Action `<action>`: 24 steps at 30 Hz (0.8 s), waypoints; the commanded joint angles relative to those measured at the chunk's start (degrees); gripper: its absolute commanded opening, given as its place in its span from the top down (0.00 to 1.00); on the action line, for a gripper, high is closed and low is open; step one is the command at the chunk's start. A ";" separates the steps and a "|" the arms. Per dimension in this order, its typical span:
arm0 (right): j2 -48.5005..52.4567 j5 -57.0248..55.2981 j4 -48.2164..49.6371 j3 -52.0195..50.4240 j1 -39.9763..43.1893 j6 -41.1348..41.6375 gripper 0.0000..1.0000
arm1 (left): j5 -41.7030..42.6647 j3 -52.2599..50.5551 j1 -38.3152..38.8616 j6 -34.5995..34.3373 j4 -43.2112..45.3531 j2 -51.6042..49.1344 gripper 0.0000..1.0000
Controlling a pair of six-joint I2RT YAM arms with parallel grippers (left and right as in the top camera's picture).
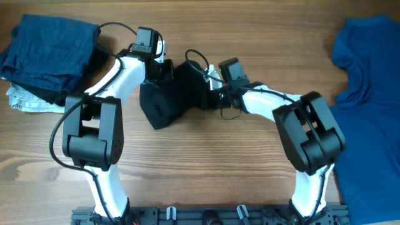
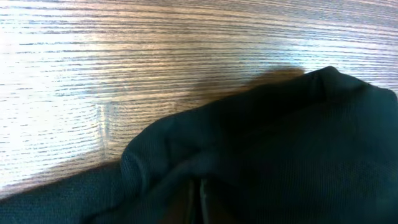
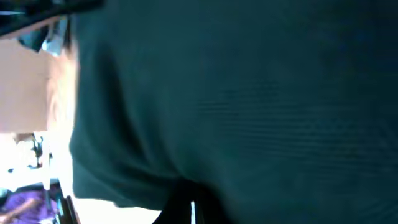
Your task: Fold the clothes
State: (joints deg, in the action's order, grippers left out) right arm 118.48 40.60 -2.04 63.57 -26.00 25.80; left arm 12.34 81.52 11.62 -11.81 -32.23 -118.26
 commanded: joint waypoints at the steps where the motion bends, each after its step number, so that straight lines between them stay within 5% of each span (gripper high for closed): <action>1: 1.14 -1.79 0.48 -0.59 -0.20 2.91 0.96 | 0.70 0.20 -0.28 0.90 1.29 0.66 0.95; 7: -3.69 7.10 4.79 0.20 -0.20 1.14 0.96 | 0.72 1.97 -0.28 -0.66 -1.03 11.91 0.87; 12: -13.97 1.53 7.37 0.68 0.20 0.63 0.95 | 2.03 1.97 -0.26 -1.07 -13.92 12.44 0.85; 18: -9.97 -14.78 -2.69 0.59 0.20 -1.01 0.96 | 11.32 -1.09 -0.22 -1.03 -17.94 6.86 0.87; 24: -3.82 -16.61 -4.09 0.59 0.20 -0.22 0.96 | 11.67 -4.68 -0.09 -1.03 -17.55 3.89 0.96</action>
State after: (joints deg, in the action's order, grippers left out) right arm 112.86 25.89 -6.39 64.20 -25.93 25.65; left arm 22.63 77.76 11.62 -12.75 -49.71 -113.51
